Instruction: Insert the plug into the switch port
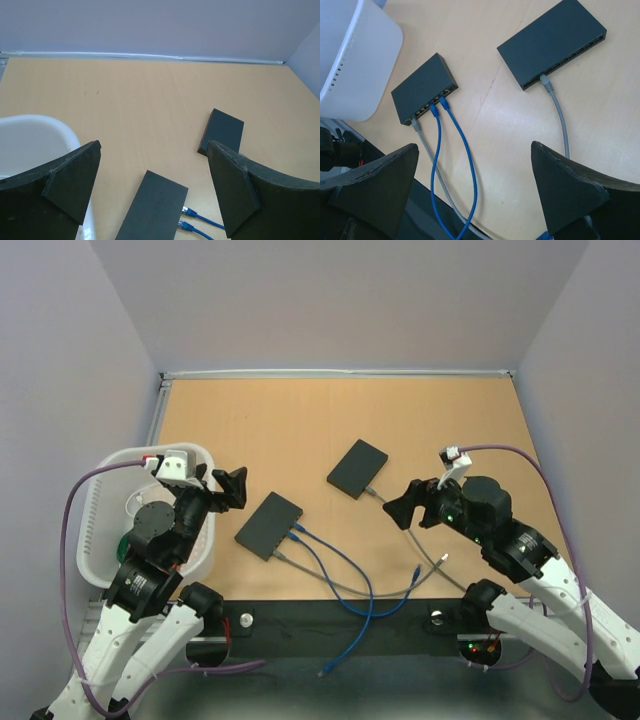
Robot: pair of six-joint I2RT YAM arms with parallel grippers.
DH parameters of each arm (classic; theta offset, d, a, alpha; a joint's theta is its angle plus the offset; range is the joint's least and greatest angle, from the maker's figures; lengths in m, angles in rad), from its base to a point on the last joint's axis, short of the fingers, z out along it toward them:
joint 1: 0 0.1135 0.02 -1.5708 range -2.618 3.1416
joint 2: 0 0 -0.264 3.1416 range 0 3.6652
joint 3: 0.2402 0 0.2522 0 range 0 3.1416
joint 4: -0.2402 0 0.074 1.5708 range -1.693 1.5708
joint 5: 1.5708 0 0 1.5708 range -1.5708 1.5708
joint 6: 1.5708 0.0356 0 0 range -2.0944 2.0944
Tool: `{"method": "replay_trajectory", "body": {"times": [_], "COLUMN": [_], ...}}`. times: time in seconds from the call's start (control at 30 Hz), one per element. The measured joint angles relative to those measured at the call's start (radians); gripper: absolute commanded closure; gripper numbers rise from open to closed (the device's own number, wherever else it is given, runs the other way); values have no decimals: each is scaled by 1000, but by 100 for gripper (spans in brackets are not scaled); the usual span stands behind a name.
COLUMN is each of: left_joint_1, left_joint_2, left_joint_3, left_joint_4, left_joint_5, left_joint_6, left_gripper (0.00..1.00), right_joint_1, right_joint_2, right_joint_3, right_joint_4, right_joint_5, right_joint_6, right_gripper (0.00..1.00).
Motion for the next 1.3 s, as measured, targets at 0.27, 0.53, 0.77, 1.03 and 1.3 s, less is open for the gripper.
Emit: {"method": "replay_trajectory", "body": {"times": [0.27, 0.53, 0.77, 1.03, 1.3], "left_joint_1": [0, 0, 0, 0, 0], "left_joint_2": [1, 3, 3, 3, 3], "left_joint_3": [0, 0, 0, 0, 0], "left_joint_4": [0, 0, 0, 0, 0], "left_joint_5": [3, 5, 6, 6, 6], "left_joint_6": [0, 0, 0, 0, 0], "left_gripper": [1, 1, 1, 1, 1], "right_joint_1": [0, 0, 0, 0, 0], "right_joint_2": [-1, -1, 0, 6, 6], "right_joint_3": [0, 0, 0, 0, 0], "right_joint_4": [0, 0, 0, 0, 0], "right_joint_5": [-12, -21, -27, -29, -29], "right_joint_6": [1, 4, 4, 4, 5], "right_gripper": [2, 1, 1, 2, 2]}}
